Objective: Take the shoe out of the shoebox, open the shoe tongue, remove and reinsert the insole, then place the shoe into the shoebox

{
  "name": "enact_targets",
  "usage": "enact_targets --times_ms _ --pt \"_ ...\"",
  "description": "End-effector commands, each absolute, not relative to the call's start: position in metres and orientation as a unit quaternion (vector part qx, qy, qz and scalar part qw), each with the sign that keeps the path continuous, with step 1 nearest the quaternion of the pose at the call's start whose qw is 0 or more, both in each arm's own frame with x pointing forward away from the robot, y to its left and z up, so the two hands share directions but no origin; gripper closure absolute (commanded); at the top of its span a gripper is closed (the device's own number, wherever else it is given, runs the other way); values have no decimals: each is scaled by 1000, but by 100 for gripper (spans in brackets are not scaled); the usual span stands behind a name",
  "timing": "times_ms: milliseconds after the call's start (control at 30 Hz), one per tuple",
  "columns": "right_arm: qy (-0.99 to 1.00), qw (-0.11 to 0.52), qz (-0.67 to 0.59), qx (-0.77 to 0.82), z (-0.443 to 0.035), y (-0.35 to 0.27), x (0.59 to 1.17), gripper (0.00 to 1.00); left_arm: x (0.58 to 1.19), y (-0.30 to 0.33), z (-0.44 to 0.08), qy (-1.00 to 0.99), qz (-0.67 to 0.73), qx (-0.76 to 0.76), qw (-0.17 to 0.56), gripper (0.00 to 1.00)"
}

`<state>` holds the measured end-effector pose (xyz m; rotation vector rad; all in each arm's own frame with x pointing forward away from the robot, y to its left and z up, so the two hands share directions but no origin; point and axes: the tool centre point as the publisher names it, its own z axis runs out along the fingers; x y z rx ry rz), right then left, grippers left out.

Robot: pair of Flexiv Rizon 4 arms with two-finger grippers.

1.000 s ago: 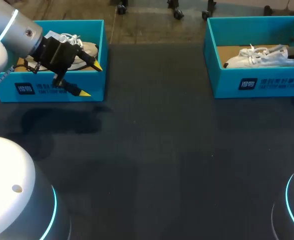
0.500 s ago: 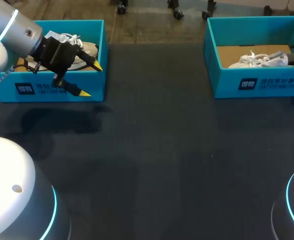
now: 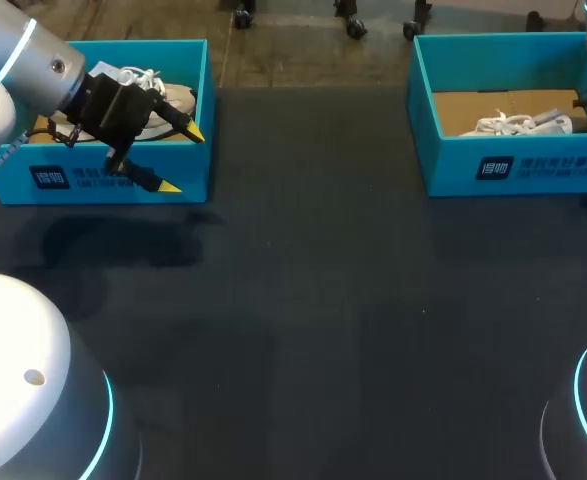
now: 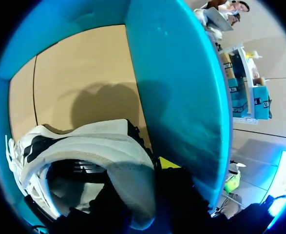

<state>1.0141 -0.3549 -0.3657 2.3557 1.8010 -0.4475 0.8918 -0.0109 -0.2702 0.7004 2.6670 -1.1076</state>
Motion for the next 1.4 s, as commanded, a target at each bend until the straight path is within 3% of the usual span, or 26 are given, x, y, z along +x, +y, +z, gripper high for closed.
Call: enact_targets --times_ms 33,167,233,267,367,900,1400 --pt "600 72 -149 783 -361 -352 1015 56 891 -11 -270 895 -370 235 85 0" --pt "597 74 -146 785 -355 -349 1014 46 891 -11 -270 895 -370 235 85 0" --pt "594 76 -144 788 -352 -349 1013 37 891 -11 -270 895 -370 235 85 0" --pt "594 75 -143 788 -351 -348 1012 27 891 -11 -270 895 -370 235 85 0" --pt "593 75 -142 789 -346 -345 1010 16 891 -11 -270 895 -370 235 85 0" --pt "576 99 -97 805 -299 -326 1012 0 891 -11 -270 895 -370 235 85 0" --pt "634 118 -6 764 -255 -278 1012 0 891 -11 -270 895 -370 235 85 0"
